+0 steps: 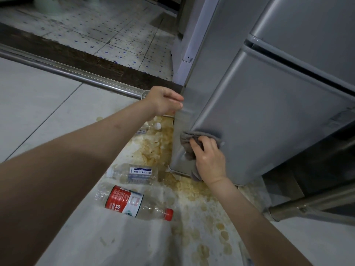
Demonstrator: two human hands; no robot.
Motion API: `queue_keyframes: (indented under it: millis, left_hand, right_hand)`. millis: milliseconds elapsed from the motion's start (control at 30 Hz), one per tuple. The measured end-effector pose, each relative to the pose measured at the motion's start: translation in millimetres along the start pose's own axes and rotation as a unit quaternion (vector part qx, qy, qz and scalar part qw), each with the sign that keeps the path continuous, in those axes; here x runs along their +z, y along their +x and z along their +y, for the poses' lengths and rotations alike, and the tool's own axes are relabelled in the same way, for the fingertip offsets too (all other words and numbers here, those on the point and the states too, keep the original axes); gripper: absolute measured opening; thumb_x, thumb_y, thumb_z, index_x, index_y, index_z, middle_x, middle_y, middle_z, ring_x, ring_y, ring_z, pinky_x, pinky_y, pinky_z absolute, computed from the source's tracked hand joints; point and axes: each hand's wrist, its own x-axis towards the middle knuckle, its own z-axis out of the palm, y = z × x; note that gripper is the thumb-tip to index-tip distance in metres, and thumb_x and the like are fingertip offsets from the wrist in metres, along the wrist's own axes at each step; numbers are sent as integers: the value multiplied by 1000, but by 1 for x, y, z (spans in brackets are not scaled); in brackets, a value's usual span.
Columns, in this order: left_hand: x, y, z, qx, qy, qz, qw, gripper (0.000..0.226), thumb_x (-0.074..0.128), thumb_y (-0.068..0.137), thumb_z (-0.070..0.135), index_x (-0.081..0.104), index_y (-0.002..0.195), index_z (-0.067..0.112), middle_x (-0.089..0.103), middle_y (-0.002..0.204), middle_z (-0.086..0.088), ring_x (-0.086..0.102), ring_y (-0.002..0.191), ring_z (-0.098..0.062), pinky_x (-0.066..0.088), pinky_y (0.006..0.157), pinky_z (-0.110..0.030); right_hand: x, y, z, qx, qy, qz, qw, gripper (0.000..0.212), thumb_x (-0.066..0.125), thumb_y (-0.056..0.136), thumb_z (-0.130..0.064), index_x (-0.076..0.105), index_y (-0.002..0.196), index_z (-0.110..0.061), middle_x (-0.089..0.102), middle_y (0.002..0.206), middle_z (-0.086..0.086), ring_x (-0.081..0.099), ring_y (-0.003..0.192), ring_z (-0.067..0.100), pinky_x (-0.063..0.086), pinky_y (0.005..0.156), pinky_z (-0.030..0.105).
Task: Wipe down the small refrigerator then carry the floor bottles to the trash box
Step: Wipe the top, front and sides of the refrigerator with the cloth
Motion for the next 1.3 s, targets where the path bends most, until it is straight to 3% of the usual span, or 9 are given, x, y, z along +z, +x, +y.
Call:
queue_keyframes:
  millis: [133, 267, 467, 567, 733, 833, 1033, 1167, 1300]
  left_hand:
    - [5, -2, -1, -1, 1, -11, 1000, 31, 66, 84, 3, 63, 115, 1, 59, 77, 0, 54, 63, -3, 37, 39, -3]
    - [15, -5, -1, 5, -5, -33, 999, 30, 67, 83, 0, 64, 113, -2, 58, 72, 1, 53, 62, -3, 38, 40, -4]
    - [28, -3, -1, 4, -24, -59, 998, 36, 73, 76, 0, 64, 110, -4, 64, 78, -5, 61, 69, -8, 54, 62, -12]
    - [36, -6, 3, 3, -20, -61, 998, 30, 74, 76, 5, 64, 103, -2, 63, 78, -3, 61, 54, -1, 48, 44, -10]
    - [47, -2, 3, 9, -20, -36, 999, 23, 77, 74, 10, 65, 92, 2, 63, 77, -4, 62, 68, -11, 55, 57, -13]
    - [48, 1, 0, 11, -21, -26, 999, 23, 78, 74, 11, 66, 90, 1, 62, 74, -4, 60, 62, -10, 54, 59, -13]
    - [50, -3, 0, 14, -12, -19, 1000, 23, 77, 76, 14, 64, 93, 4, 62, 74, -3, 59, 58, -5, 44, 45, -7]
    - [50, -4, 0, 12, -13, -19, 1000, 23, 75, 77, 15, 63, 94, 6, 61, 75, -1, 59, 55, -1, 40, 42, -5]
    - [50, -3, -1, 8, -20, -21, 1000, 15, 75, 77, 16, 61, 81, 11, 60, 74, 0, 58, 59, -3, 39, 43, -5]
  right_hand:
    - [7, -16, -4, -56, -39, -142, 988, 37, 85, 50, -9, 72, 84, -9, 63, 81, 9, 59, 70, 25, 41, 39, 24]
    - [8, -27, -5, -5, -3, -199, 980, 39, 84, 42, -1, 69, 78, -6, 60, 80, 11, 62, 71, 29, 41, 36, 26]
    - [5, -56, -9, 270, 111, -218, 931, 35, 51, 82, 3, 62, 113, -7, 51, 113, 14, 48, 110, 31, 48, 82, 40]
    - [2, -55, -11, 395, 129, -186, 890, 33, 47, 86, -2, 60, 115, -12, 52, 112, 11, 53, 104, 30, 43, 83, 34]
    - [13, -54, -10, 603, 212, -197, 743, 14, 49, 86, -6, 48, 96, -15, 58, 106, 11, 56, 97, 31, 38, 72, 28]
    - [29, -53, -14, 712, 338, -145, 599, 15, 45, 89, -5, 39, 83, -18, 53, 109, 13, 52, 98, 35, 48, 86, 44]
    - [34, -44, -17, 782, 521, 9, 341, 36, 46, 93, 2, 41, 128, -8, 45, 127, 12, 48, 116, 35, 49, 85, 45]
    - [37, -36, -12, 778, 571, 45, 258, 42, 51, 91, 3, 45, 132, -4, 47, 134, 16, 48, 120, 31, 47, 82, 36]
    - [38, -36, -18, 771, 587, 43, 243, 44, 56, 87, 5, 50, 129, -5, 52, 131, 14, 55, 94, 20, 48, 67, 27]
